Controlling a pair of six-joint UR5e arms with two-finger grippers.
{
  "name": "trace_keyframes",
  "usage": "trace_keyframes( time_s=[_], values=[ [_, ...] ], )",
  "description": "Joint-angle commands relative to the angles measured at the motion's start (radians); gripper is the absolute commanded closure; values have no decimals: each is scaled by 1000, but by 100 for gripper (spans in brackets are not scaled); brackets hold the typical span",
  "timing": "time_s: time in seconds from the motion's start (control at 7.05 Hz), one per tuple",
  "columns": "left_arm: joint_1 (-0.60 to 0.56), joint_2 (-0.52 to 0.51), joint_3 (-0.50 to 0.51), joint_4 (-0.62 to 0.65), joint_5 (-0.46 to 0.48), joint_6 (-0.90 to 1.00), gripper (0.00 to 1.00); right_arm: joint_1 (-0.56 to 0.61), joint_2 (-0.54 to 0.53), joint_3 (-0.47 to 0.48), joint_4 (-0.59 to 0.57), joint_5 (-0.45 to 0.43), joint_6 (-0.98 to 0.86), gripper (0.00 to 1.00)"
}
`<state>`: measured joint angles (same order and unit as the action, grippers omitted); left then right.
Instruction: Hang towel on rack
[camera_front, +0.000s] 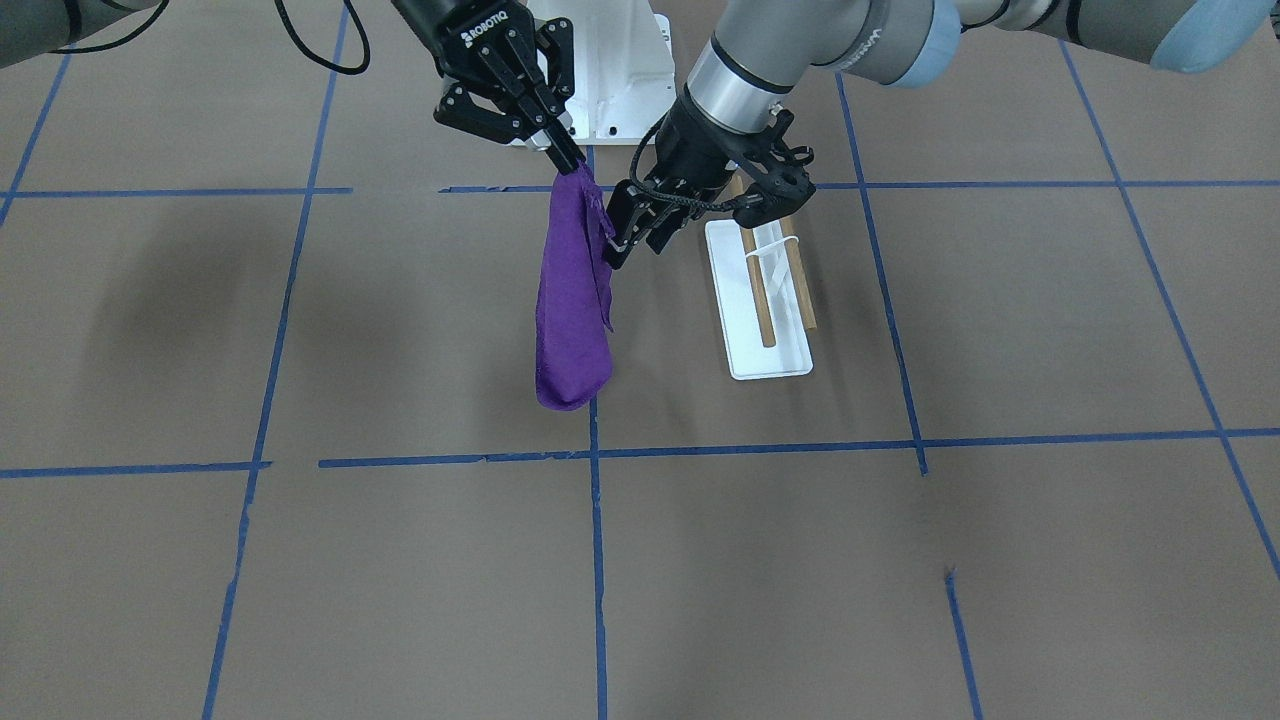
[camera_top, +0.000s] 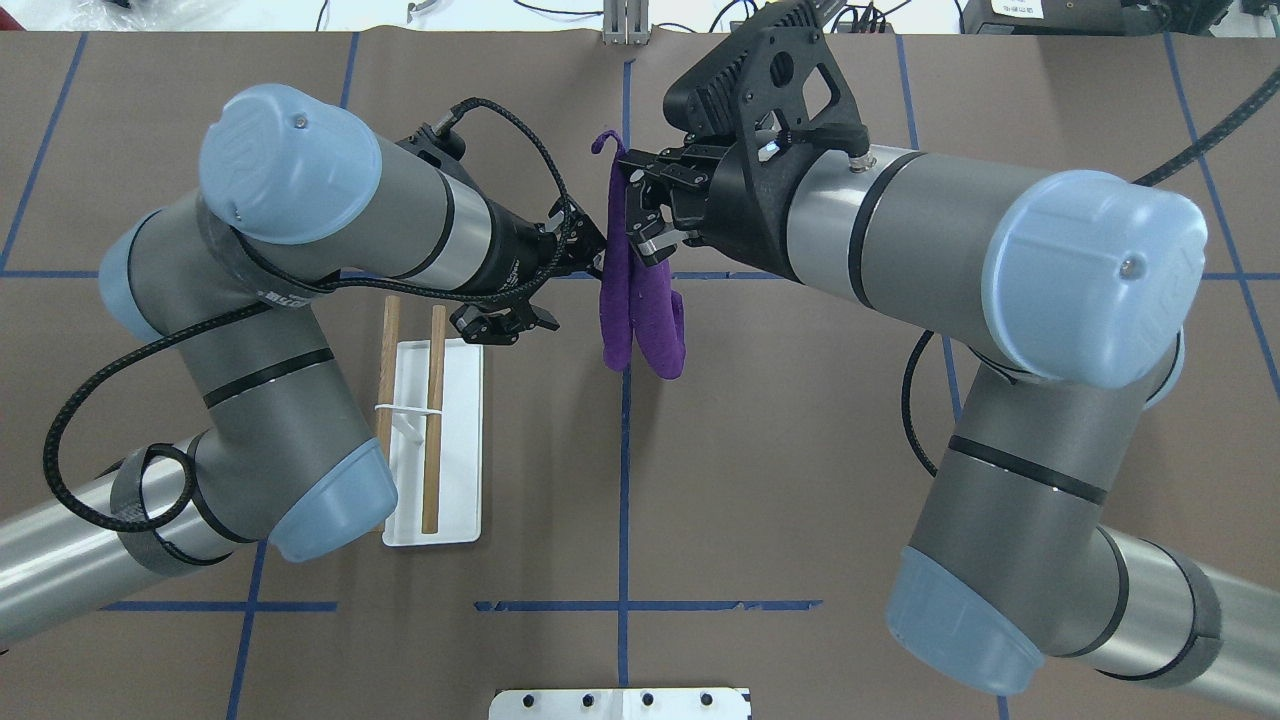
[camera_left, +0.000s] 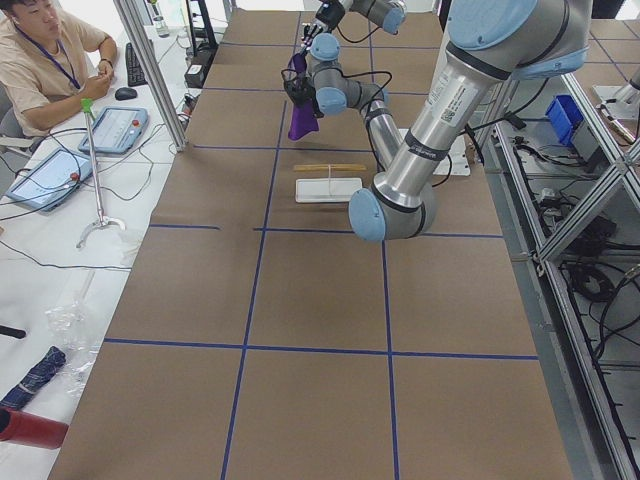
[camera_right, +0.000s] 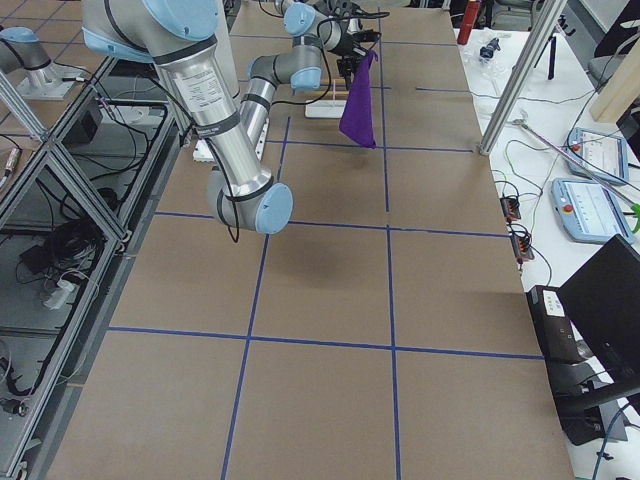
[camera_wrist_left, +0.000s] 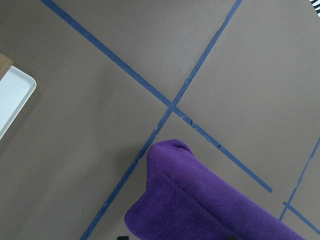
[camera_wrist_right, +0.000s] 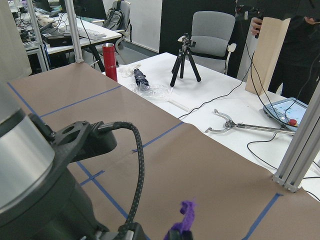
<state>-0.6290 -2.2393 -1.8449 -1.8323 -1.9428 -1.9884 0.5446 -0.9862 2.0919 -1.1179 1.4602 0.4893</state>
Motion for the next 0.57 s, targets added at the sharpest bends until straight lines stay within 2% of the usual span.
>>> trace_keyframes(
  time_s=[0.0, 0.14, 0.43],
  values=[
    [-43, -22, 0, 14, 1, -87, 31, -23, -3, 3, 7, -43, 0, 100],
    [-84, -23, 10, 22, -16, -84, 31, -29, -12, 10, 9, -47, 0, 100],
    [-103, -49, 35, 40, -67, -73, 31, -89, -25, 36, 9, -112, 0, 100]
  ],
)
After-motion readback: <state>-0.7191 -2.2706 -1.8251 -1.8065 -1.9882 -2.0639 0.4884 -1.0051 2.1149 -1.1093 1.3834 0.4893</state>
